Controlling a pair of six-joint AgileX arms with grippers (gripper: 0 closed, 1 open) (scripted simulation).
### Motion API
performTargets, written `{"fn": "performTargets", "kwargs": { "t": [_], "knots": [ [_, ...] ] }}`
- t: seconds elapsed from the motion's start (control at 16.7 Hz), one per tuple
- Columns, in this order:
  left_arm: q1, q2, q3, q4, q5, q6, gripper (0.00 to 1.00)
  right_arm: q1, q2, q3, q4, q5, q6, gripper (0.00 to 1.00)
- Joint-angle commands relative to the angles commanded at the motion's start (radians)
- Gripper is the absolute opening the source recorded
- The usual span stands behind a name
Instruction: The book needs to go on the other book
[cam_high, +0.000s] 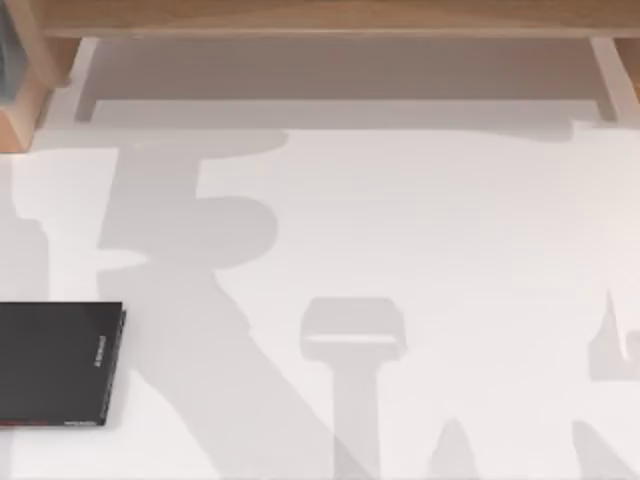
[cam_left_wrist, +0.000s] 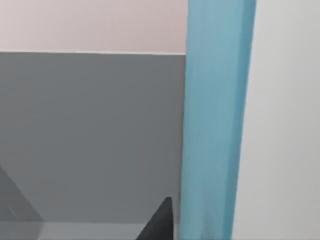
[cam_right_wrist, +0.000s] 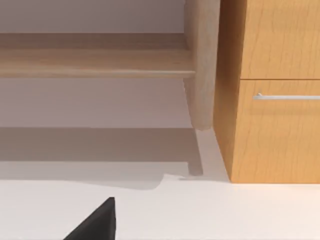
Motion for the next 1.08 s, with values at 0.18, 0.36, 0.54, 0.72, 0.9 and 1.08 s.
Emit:
{"fn": "performTargets", "kwargs": {
  "t": [0.18, 0.36, 0.54, 0.72, 0.9, 1.08],
  "knots": [
    [0.0, 0.0, 0.0, 0.0, 0.0, 0.0, 0.25, 0.0, 0.0, 0.0, 0.0, 0.0, 0.0, 1.0],
    [0.0, 0.0, 0.0, 0.0, 0.0, 0.0, 0.02, 0.0, 0.0, 0.0, 0.0, 0.0, 0.0, 1.0],
    [0.0, 0.0, 0.0, 0.0, 0.0, 0.0, 0.0, 0.0, 0.0, 0.0, 0.0, 0.0, 0.0, 1.0],
    [0.0, 0.0, 0.0, 0.0, 0.0, 0.0, 0.0, 0.0, 0.0, 0.0, 0.0, 0.0, 0.0, 1.0],
    [-0.001, -0.001, 0.0, 0.0, 0.0, 0.001, 0.0, 0.0, 0.0, 0.0, 0.0, 0.0, 0.0, 1.0],
    [0.02, -0.026, -0.003, 0.038, 0.002, 0.0, 0.0, 0.0, 0.0, 0.0, 0.0, 0.0, 0.0, 1.0]
  ]
}}
